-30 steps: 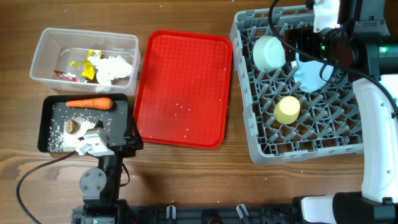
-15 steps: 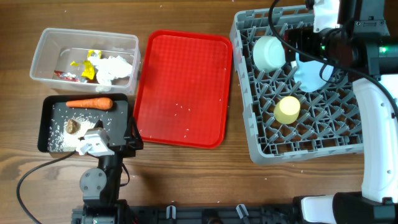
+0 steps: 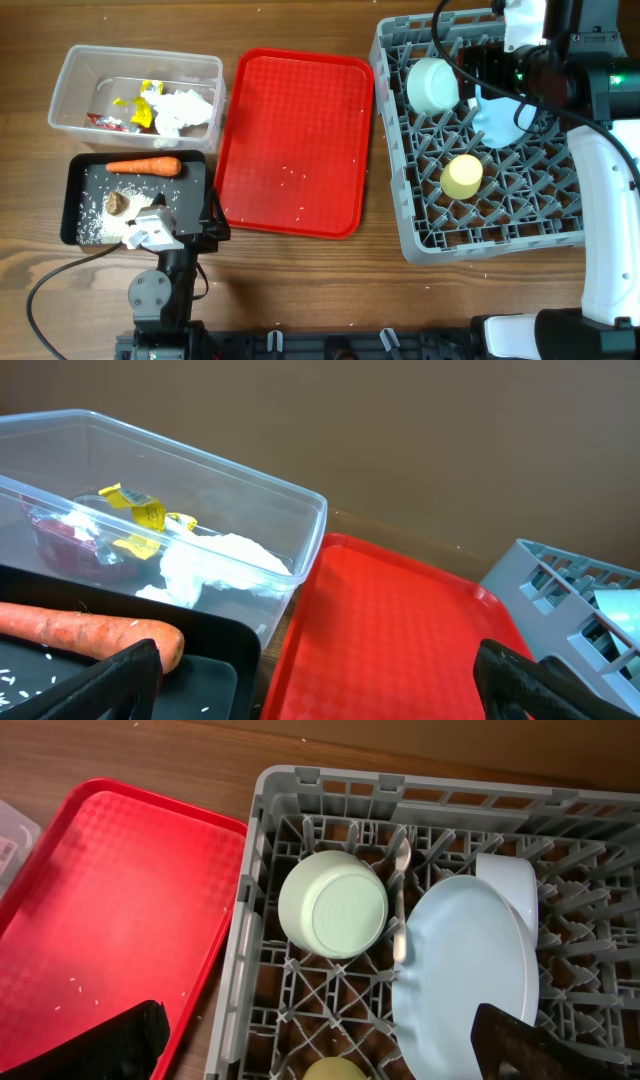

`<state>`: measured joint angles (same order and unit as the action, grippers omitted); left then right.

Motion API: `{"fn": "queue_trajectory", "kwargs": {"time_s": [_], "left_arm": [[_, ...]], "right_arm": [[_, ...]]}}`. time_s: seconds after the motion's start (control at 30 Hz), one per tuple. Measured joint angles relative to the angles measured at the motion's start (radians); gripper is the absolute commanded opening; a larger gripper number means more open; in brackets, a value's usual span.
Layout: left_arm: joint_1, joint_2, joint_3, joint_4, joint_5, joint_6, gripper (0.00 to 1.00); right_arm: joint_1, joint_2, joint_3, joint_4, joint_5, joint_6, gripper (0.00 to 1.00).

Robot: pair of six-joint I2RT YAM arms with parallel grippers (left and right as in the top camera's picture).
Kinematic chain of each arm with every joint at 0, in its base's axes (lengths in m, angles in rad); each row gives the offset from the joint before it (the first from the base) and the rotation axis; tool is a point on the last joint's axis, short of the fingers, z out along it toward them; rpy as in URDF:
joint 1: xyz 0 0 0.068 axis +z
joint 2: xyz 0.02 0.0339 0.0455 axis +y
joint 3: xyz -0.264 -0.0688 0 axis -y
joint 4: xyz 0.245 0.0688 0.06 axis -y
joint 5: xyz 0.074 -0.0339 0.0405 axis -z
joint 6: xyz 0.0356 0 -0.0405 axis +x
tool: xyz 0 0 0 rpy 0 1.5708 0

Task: Sort waste into correct bins and load items into the dishwasher rack

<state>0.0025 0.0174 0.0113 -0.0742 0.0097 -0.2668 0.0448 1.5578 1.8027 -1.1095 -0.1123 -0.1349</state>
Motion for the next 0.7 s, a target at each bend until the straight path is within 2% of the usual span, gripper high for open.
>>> {"fn": "queue_trajectory", "kwargs": {"time_s": [0.4, 0.7], "left_arm": [[0.0, -0.003, 0.0, 0.0, 0.0, 0.0, 1.0], [0.0, -0.003, 0.0, 0.0, 0.0, 0.0, 1.0]], "right_arm": [[0.0, -0.048, -0.019, 0.0, 0.0, 0.0, 1.0], [0.0, -0.453, -0.02, 0.0, 0.0, 0.0, 1.0]]}}
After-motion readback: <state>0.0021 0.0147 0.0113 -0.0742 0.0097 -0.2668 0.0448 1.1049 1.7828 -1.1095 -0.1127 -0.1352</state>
